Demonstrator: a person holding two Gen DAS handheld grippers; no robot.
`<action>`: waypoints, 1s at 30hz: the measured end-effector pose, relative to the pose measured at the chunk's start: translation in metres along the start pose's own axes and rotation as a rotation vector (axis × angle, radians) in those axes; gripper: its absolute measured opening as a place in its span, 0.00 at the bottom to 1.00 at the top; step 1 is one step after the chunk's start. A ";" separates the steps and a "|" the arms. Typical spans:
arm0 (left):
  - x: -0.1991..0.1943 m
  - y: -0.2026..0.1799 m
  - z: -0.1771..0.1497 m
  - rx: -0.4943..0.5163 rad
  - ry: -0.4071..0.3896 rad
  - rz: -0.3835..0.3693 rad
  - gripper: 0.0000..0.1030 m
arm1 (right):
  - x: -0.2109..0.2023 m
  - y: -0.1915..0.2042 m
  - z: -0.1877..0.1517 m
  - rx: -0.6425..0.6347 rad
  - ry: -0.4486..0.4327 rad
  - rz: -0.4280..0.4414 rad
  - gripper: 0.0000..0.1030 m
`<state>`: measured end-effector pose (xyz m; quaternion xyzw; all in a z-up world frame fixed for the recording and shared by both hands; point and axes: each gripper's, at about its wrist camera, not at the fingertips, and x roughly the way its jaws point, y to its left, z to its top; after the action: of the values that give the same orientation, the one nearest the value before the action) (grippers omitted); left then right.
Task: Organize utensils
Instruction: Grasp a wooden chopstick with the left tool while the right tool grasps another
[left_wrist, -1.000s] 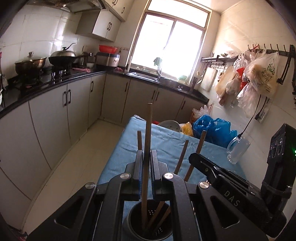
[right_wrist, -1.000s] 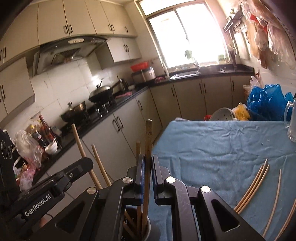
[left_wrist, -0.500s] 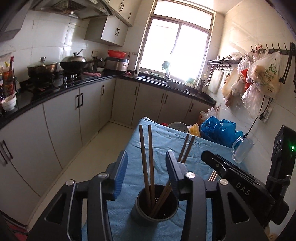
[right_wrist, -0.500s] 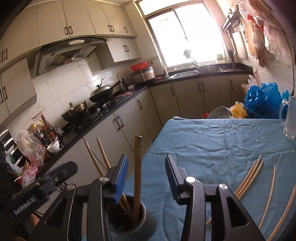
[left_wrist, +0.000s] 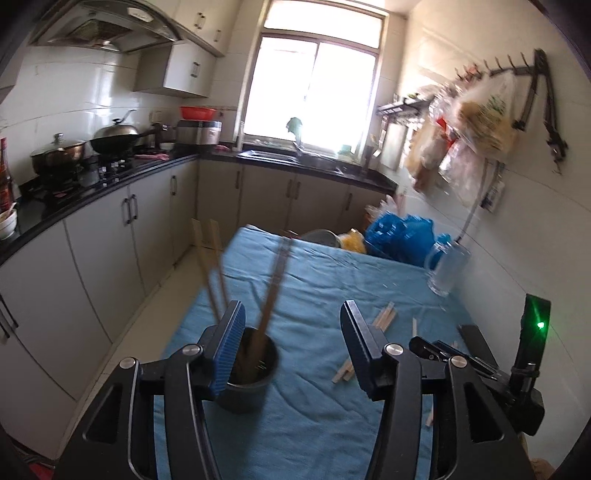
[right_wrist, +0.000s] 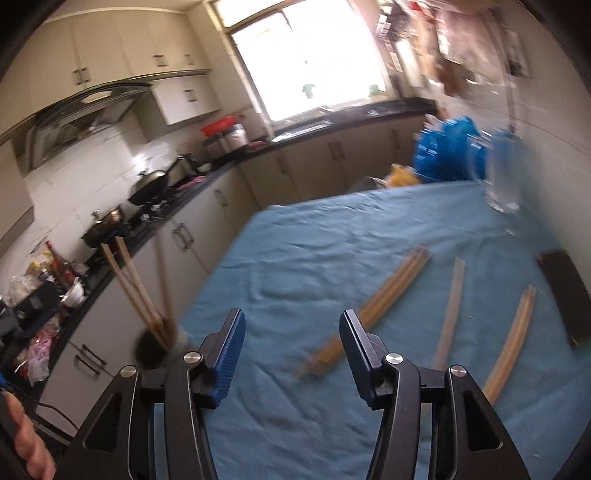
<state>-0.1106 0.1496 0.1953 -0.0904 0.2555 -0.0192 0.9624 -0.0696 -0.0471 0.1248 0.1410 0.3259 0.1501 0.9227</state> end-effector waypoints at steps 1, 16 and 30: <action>0.002 -0.006 -0.002 0.008 0.008 -0.010 0.53 | -0.004 -0.012 -0.004 0.011 0.002 -0.021 0.56; 0.128 -0.130 -0.078 0.205 0.400 -0.208 0.55 | -0.031 -0.180 -0.037 0.248 0.110 -0.241 0.56; 0.230 -0.192 -0.123 0.344 0.568 -0.188 0.24 | -0.004 -0.186 -0.042 0.167 0.206 -0.222 0.46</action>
<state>0.0303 -0.0788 0.0132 0.0592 0.4970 -0.1750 0.8479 -0.0652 -0.2118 0.0296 0.1639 0.4439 0.0333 0.8803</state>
